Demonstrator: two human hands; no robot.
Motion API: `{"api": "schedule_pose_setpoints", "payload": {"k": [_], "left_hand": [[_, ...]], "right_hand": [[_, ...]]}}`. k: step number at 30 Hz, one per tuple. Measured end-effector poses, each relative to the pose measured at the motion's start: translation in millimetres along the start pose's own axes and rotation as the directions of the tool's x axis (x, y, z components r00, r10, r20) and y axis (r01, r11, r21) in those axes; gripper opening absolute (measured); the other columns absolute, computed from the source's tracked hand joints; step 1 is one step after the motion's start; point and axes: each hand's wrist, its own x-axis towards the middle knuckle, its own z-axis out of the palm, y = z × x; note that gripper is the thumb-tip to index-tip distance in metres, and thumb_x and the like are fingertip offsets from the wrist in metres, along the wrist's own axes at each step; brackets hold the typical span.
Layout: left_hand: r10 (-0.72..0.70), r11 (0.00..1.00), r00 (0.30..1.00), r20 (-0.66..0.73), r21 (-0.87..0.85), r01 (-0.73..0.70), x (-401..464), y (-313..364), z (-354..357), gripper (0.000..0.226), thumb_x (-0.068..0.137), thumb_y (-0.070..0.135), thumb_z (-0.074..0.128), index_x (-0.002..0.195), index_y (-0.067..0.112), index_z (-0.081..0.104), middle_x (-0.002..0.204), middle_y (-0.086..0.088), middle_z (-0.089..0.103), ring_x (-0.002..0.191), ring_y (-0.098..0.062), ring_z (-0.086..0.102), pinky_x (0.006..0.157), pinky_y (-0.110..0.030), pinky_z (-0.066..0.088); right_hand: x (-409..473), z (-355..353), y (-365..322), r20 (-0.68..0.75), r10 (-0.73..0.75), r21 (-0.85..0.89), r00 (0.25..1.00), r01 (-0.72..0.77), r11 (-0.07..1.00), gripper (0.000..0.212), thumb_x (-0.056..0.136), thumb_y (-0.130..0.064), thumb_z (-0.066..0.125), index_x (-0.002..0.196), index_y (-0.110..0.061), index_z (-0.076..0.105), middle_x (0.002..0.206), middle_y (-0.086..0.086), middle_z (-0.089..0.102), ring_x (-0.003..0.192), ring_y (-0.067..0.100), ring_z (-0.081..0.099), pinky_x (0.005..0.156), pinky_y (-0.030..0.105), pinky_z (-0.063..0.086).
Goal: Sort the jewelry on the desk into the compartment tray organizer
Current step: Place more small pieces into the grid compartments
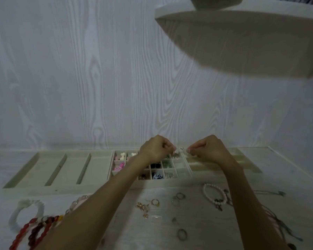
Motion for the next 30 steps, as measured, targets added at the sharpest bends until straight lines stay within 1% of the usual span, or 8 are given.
{"api": "schedule_pose_setpoints", "payload": {"k": [4,8,12,16,20,24,28,30], "left_hand": [[-0.014,0.990,0.999,0.036,0.139,0.009,6.8,-6.0,9.7,0.019,0.089,0.040,0.061,0.091,0.024,0.071,0.100,0.004,0.071,0.092,-0.014,0.064,0.081,-0.033,0.052],[-0.006,0.971,0.995,0.098,0.237,-0.018,8.9,-12.7,17.5,0.024,0.088,0.040,0.062,0.100,0.023,0.073,0.101,0.003,0.071,0.093,-0.016,0.064,0.081,-0.036,0.054],[0.015,0.958,0.998,0.064,0.285,-0.033,10.1,-15.0,23.4,0.022,0.086,0.041,0.064,0.097,0.025,0.074,0.100,0.006,0.072,0.088,-0.013,0.065,0.077,-0.036,0.055],[0.052,0.944,0.999,0.004,0.326,-0.051,11.4,-13.6,25.4,0.015,0.082,0.041,0.070,0.086,0.028,0.073,0.086,0.010,0.068,0.079,-0.010,0.061,0.061,-0.024,0.043],[0.042,0.940,0.999,-0.013,0.338,-0.036,10.9,-12.2,22.3,0.015,0.083,0.041,0.067,0.089,0.029,0.072,0.081,0.012,0.062,0.073,-0.007,0.054,0.055,-0.022,0.035],[0.015,0.954,1.000,0.019,0.300,-0.020,4.8,-11.0,7.5,0.021,0.088,0.042,0.061,0.095,0.026,0.072,0.093,0.007,0.068,0.083,-0.011,0.059,0.067,-0.025,0.042],[0.018,0.963,0.994,0.109,0.265,-0.046,-13.2,-6.7,-15.3,0.019,0.090,0.041,0.059,0.096,0.027,0.071,0.095,0.008,0.068,0.092,-0.013,0.062,0.081,-0.033,0.051],[0.025,0.969,0.991,0.131,0.241,-0.056,-27.7,-6.6,-26.9,0.019,0.090,0.042,0.059,0.097,0.029,0.071,0.092,0.011,0.067,0.090,-0.010,0.062,0.081,-0.032,0.051]], "right_hand": [[4.4,17.6,4.6,0.041,0.000,-0.028,0.999,0.001,1.000,0.008,0.066,-0.029,0.083,0.069,-0.028,0.076,0.064,-0.013,0.067,0.068,0.003,0.064,0.073,0.027,0.055],[7.3,27.8,11.4,0.076,-0.002,-0.090,0.997,0.009,0.996,0.011,0.063,-0.032,0.084,0.068,-0.026,0.076,0.065,-0.008,0.070,0.068,0.008,0.066,0.065,0.026,0.054],[6.8,30.8,16.4,0.081,-0.013,-0.109,0.997,0.022,0.994,0.011,0.063,-0.029,0.084,0.060,-0.030,0.073,0.058,-0.013,0.067,0.062,0.006,0.063,0.054,0.019,0.044],[7.9,32.1,14.9,0.080,-0.001,-0.141,0.997,0.013,0.990,0.016,0.061,-0.032,0.084,0.054,-0.032,0.070,0.062,-0.012,0.069,0.065,0.006,0.065,0.062,0.026,0.053],[6.9,29.9,15.6,0.133,-0.009,-0.149,0.991,0.029,0.988,0.011,0.066,-0.034,0.082,0.062,-0.029,0.074,0.066,-0.009,0.071,0.072,0.011,0.067,0.070,0.031,0.055],[6.4,18.3,12.1,0.211,0.011,-0.143,0.977,0.020,0.990,0.026,0.079,-0.034,0.072,0.084,-0.008,0.076,0.083,0.008,0.073,0.077,0.014,0.065,0.072,0.027,0.052],[-4.7,-2.0,-0.6,0.210,-0.034,-0.174,0.977,0.072,0.982,0.015,0.084,-0.025,0.069,0.094,-0.016,0.075,0.093,0.000,0.072,0.086,0.011,0.064,0.082,0.029,0.051],[-14.5,-6.5,-9.7,0.194,-0.054,-0.193,0.979,0.092,0.977,0.013,0.083,-0.025,0.069,0.093,-0.020,0.075,0.095,-0.002,0.070,0.088,0.011,0.063,0.084,0.030,0.050]]}}
